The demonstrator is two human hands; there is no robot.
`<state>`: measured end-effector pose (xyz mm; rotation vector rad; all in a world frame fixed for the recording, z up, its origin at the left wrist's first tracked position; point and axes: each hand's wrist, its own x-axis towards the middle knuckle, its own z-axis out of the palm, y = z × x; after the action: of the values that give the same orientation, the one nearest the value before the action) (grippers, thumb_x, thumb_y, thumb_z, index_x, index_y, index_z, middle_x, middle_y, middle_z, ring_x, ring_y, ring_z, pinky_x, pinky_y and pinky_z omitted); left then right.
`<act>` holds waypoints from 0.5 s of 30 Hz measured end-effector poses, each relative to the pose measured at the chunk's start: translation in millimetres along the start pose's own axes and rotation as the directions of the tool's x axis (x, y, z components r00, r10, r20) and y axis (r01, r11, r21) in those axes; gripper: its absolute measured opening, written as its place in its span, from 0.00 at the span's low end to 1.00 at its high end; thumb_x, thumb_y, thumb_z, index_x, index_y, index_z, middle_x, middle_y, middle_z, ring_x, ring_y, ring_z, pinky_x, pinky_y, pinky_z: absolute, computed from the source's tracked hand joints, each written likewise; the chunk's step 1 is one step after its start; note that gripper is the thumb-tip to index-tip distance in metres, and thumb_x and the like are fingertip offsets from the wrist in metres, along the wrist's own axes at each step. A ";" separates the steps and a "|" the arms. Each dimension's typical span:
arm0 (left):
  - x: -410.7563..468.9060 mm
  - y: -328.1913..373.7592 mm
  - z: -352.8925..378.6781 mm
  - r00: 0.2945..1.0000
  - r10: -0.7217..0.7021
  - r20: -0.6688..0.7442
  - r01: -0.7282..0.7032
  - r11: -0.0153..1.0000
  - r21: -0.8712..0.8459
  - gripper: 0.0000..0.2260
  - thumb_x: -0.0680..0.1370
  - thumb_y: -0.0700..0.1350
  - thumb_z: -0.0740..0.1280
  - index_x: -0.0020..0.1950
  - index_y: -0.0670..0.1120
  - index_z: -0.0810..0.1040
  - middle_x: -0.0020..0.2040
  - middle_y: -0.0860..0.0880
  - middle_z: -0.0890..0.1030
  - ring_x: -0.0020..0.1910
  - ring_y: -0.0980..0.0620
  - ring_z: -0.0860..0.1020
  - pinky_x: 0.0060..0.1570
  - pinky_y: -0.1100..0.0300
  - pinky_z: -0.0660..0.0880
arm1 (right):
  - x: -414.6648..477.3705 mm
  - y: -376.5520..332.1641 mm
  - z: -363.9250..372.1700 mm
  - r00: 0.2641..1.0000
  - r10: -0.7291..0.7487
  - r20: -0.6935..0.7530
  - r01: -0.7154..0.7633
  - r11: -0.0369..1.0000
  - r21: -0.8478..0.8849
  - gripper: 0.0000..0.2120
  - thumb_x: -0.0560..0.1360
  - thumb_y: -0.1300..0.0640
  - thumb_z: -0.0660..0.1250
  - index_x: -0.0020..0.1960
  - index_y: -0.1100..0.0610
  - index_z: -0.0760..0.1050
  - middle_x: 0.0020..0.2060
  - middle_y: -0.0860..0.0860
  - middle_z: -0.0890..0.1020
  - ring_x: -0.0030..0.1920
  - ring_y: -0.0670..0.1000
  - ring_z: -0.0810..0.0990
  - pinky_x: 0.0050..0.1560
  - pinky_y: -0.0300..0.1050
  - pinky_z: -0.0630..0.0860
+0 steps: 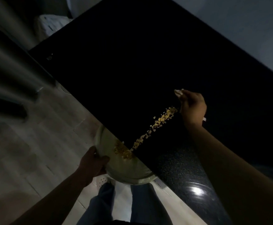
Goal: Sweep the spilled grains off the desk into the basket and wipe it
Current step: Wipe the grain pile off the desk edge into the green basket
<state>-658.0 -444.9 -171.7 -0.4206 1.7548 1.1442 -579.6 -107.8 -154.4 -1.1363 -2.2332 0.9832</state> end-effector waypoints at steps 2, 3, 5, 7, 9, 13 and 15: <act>0.8 -0.1 -1.6 1.000 -0.002 0.013 0.002 1.000 -0.008 0.24 0.75 0.34 0.68 0.69 0.43 0.66 0.62 0.40 0.73 0.55 0.37 0.76 0.47 0.45 0.78 | -11.8 -4.9 8.6 0.998 -0.037 0.056 0.036 0.999 0.022 0.12 0.79 0.61 0.63 0.61 0.60 0.77 0.52 0.55 0.77 0.50 0.49 0.75 0.52 0.43 0.75; 0.8 0.7 -2.3 1.000 0.003 0.018 -0.003 1.000 -0.001 0.24 0.75 0.34 0.68 0.69 0.43 0.65 0.62 0.40 0.72 0.56 0.37 0.76 0.46 0.46 0.78 | -18.7 -8.2 11.6 0.996 -0.048 0.078 0.044 0.998 0.042 0.12 0.79 0.62 0.63 0.61 0.60 0.78 0.51 0.54 0.76 0.49 0.50 0.76 0.51 0.43 0.75; 1.5 1.4 -4.7 1.000 0.011 0.029 -0.011 1.000 0.008 0.23 0.75 0.34 0.68 0.67 0.44 0.66 0.62 0.40 0.72 0.56 0.37 0.76 0.47 0.46 0.78 | -33.4 -13.2 18.1 0.990 -0.099 0.097 0.093 0.994 0.063 0.12 0.78 0.63 0.64 0.60 0.60 0.79 0.50 0.53 0.76 0.48 0.51 0.77 0.50 0.43 0.75; 0.7 2.7 -7.5 0.999 0.014 0.045 -0.014 1.000 0.007 0.20 0.75 0.34 0.68 0.64 0.45 0.67 0.61 0.40 0.72 0.55 0.38 0.76 0.45 0.47 0.79 | -52.1 -18.2 26.7 0.982 -0.156 0.109 0.149 0.986 0.070 0.12 0.78 0.63 0.64 0.59 0.60 0.79 0.48 0.54 0.77 0.48 0.53 0.77 0.50 0.46 0.76; -0.4 2.7 -10.9 0.998 0.014 0.053 -0.014 1.000 0.007 0.21 0.75 0.34 0.68 0.65 0.44 0.67 0.60 0.41 0.73 0.54 0.38 0.76 0.43 0.48 0.78 | -74.0 -24.9 36.2 0.979 -0.161 0.129 0.150 0.984 0.091 0.12 0.77 0.62 0.64 0.59 0.58 0.80 0.48 0.53 0.78 0.49 0.53 0.78 0.51 0.51 0.77; -4.6 2.0 -19.2 0.997 0.018 0.069 -0.020 1.000 0.022 0.23 0.75 0.35 0.68 0.68 0.44 0.66 0.60 0.42 0.73 0.55 0.38 0.76 0.42 0.48 0.79 | -120.4 -42.9 53.8 0.971 -0.178 0.159 0.162 0.981 0.111 0.13 0.77 0.63 0.65 0.60 0.56 0.79 0.48 0.51 0.77 0.49 0.52 0.76 0.51 0.46 0.76; -6.9 1.3 -23.1 0.996 0.019 0.083 -0.020 1.000 0.013 0.25 0.75 0.35 0.68 0.69 0.44 0.65 0.60 0.43 0.72 0.53 0.40 0.76 0.40 0.50 0.78 | -141.6 -51.1 62.1 0.966 -0.197 0.165 0.181 0.978 0.103 0.12 0.77 0.63 0.65 0.59 0.56 0.80 0.48 0.50 0.77 0.49 0.49 0.75 0.51 0.39 0.73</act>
<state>-668.0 -465.1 -162.9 -0.3432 1.6969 1.1462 -566.5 -269.8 -165.4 -0.8084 -2.3575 1.1246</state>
